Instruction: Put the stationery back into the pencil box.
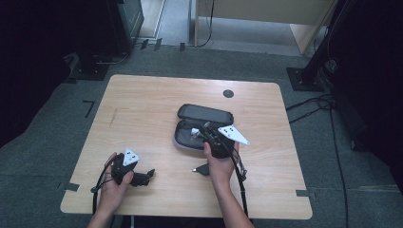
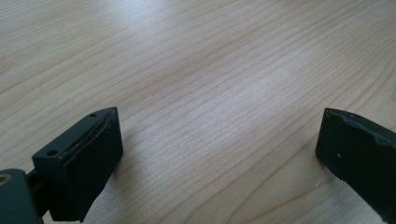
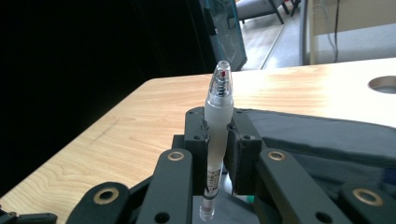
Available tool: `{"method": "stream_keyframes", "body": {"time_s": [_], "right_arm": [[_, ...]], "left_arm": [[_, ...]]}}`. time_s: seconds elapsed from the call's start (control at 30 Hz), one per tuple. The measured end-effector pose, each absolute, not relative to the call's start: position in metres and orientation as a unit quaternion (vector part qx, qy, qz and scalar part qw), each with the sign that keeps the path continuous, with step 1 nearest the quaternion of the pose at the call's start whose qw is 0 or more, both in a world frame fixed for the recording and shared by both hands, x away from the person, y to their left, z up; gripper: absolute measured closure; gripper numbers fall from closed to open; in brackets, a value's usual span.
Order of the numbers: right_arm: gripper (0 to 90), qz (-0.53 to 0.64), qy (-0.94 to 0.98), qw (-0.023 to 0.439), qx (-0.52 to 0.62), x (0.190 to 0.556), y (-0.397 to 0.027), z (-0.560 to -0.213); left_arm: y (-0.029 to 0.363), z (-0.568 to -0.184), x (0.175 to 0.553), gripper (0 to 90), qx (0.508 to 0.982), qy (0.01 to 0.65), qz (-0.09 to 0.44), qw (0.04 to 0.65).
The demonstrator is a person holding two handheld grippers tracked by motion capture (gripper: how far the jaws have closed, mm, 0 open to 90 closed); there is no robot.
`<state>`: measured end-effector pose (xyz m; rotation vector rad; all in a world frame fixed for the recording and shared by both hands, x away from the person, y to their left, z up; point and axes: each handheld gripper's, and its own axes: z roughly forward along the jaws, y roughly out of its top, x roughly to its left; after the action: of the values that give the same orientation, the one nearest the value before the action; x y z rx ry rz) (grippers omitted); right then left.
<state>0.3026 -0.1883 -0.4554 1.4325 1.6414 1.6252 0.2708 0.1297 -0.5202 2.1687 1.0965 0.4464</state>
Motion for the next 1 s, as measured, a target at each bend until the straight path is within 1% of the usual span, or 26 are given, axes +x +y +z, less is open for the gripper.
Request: {"method": "stream_keyframes", "body": {"time_s": [0.1,0.23,0.37,0.5,0.57,0.6,0.83,1.0], "right_arm": [[79.9,0.589,0.587,0.195,0.520,0.308,-0.185,-0.463],[79.6,0.583,0.592,0.189,0.524,0.312,-0.185,-0.472],[75.7,0.579,0.596,0.175,0.528,0.312,-0.193,-0.474],[74.6,0.569,0.607,0.173,0.528,0.309,-0.204,-0.474],[81.2,0.561,0.614,0.164,0.531,0.307,-0.210,-0.476],[82.3,0.552,0.618,0.167,0.534,0.307,-0.213,-0.477],[81.8,0.536,0.627,0.163,0.541,0.305,-0.225,-0.481],[78.5,0.533,0.639,0.177,0.526,0.296,-0.226,-0.479]], "left_arm": [[0.130,-0.520,0.271,0.8,0.828,0.420,0.170,0.330],[0.130,-0.520,0.271,0.8,0.829,0.419,0.170,0.329],[0.130,-0.520,0.271,0.8,0.829,0.419,0.170,0.329],[0.130,-0.520,0.271,0.8,0.831,0.416,0.170,0.327],[0.130,-0.520,0.271,0.8,0.831,0.416,0.170,0.328],[0.130,-0.520,0.271,0.8,0.831,0.415,0.169,0.328],[0.130,-0.520,0.271,0.8,0.832,0.415,0.169,0.328],[0.130,-0.520,0.270,0.8,0.832,0.414,0.169,0.329]]}}
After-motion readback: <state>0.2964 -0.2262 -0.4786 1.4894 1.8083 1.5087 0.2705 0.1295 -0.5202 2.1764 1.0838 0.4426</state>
